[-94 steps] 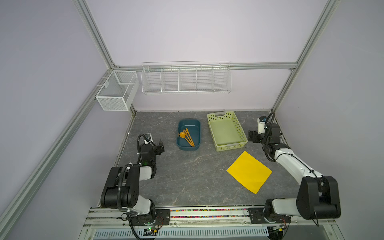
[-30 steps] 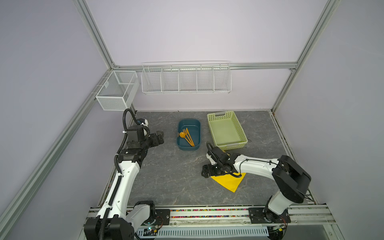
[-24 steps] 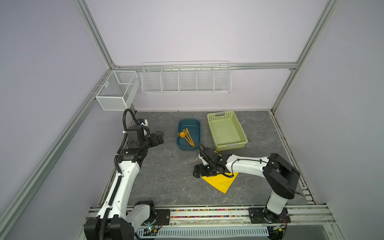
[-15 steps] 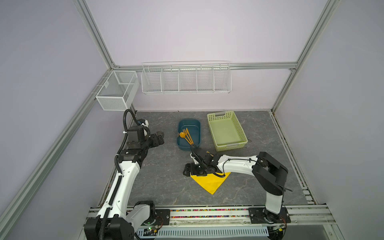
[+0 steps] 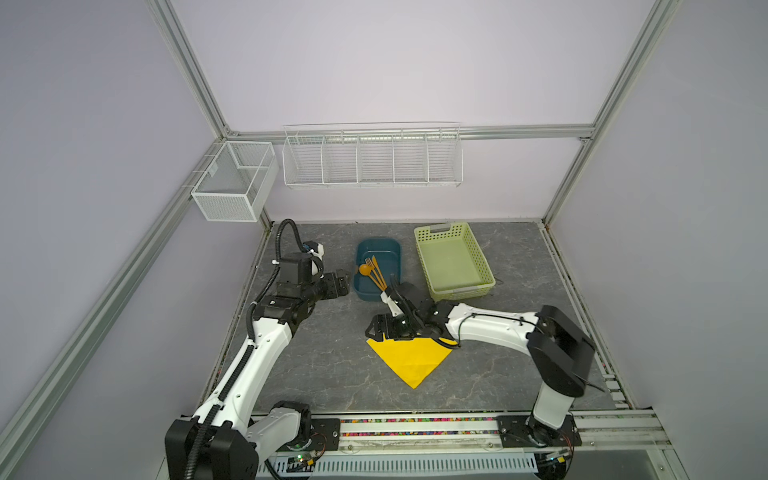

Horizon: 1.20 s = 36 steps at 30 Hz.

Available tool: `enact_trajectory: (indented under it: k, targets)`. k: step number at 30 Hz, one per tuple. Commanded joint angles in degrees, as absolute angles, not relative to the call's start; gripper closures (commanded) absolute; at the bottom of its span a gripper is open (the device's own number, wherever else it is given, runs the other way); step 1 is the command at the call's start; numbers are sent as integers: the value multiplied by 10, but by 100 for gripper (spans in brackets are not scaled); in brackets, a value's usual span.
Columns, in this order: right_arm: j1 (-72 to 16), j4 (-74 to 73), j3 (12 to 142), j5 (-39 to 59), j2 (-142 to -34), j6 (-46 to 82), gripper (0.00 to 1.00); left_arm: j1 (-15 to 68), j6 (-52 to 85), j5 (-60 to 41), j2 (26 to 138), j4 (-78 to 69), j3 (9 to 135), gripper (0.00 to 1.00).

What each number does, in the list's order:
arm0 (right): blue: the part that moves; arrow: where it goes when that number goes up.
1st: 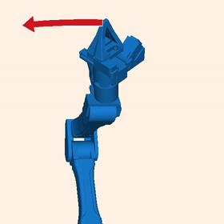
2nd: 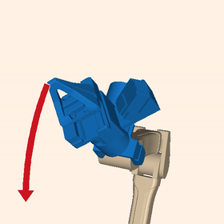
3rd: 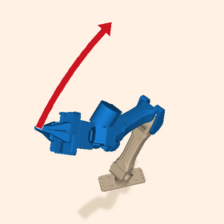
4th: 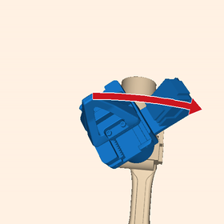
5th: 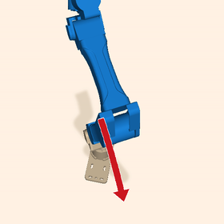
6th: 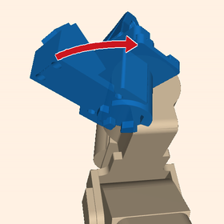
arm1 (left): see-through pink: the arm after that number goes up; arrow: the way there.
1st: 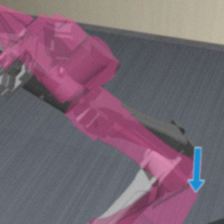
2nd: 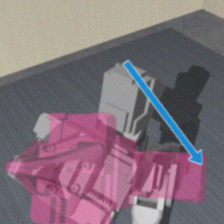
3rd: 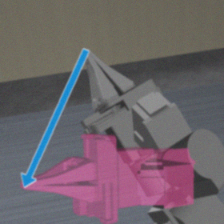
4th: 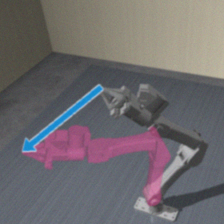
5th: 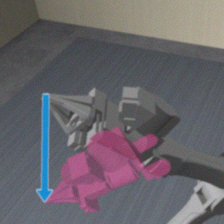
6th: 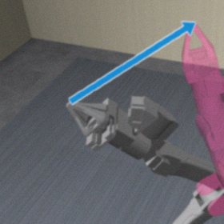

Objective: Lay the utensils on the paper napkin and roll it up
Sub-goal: 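Lower left gripper onto the yellow spoon while right gripper withdraws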

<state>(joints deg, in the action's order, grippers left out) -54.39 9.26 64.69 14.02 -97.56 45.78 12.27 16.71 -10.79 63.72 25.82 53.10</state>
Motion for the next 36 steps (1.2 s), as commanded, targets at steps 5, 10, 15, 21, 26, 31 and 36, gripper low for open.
enact_trajectory:
  k: [5,10,15,21,26,31,36]
  targets:
    - [-470,219,556,128,-844,369,23,149,203,-114,663,299,544,18]
    - [-423,239,518,125,-782,355,30,183,209,-40,725,338,610,25]
    - [-393,248,507,126,-757,355,32,222,223,14,813,366,692,34]
    - [-376,276,521,130,-758,340,32,239,252,31,932,419,805,44]
    - [-357,290,529,136,-761,331,32,249,313,46,1020,436,869,54]
    - [-345,297,535,138,-764,330,32,265,370,86,1096,451,924,60]
    - [-337,301,539,140,-772,330,32,269,405,95,1153,473,972,66]
